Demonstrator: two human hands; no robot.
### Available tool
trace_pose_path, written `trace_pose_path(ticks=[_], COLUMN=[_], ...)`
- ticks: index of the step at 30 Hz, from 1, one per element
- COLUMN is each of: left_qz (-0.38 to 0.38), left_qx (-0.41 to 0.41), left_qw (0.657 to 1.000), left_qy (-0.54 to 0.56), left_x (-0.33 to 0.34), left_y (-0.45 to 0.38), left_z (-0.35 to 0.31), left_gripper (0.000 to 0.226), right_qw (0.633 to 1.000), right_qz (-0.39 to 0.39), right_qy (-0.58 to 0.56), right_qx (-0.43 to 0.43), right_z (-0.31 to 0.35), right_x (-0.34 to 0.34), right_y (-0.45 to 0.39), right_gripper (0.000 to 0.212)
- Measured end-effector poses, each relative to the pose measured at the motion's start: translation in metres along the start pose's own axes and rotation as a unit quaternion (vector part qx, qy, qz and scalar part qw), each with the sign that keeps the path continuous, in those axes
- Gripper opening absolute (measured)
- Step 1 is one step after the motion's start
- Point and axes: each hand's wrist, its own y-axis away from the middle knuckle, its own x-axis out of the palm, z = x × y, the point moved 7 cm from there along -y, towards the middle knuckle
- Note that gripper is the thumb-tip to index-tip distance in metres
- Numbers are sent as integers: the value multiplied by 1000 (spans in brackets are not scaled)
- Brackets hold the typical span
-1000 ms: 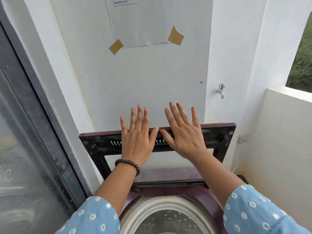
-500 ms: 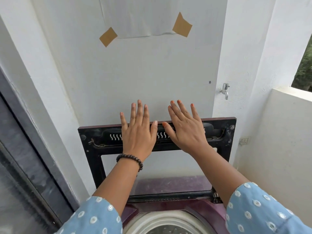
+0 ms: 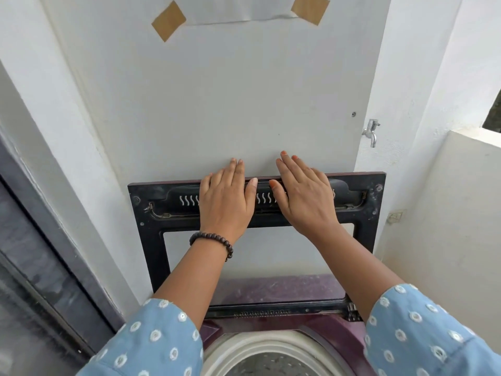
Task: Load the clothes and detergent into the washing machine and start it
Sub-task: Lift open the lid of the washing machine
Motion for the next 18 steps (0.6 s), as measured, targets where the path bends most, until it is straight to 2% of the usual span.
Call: trace_pose_path(ticks=[13, 18], left_qz=[-90, -105], left_qx=[50, 40], left_qw=[995, 994], left_qy=[-11, 0], left_x=[12, 18], left_y=[7, 3], left_z=[5, 9], left_gripper=[43, 45], right_qw=[1000, 1000], right_qz=[-17, -21], right_qy=[-2, 8], right_qx=[8, 3], right_z=[-6, -7], right_x=[17, 23], right_y=[2, 7], right_gripper=[58, 54])
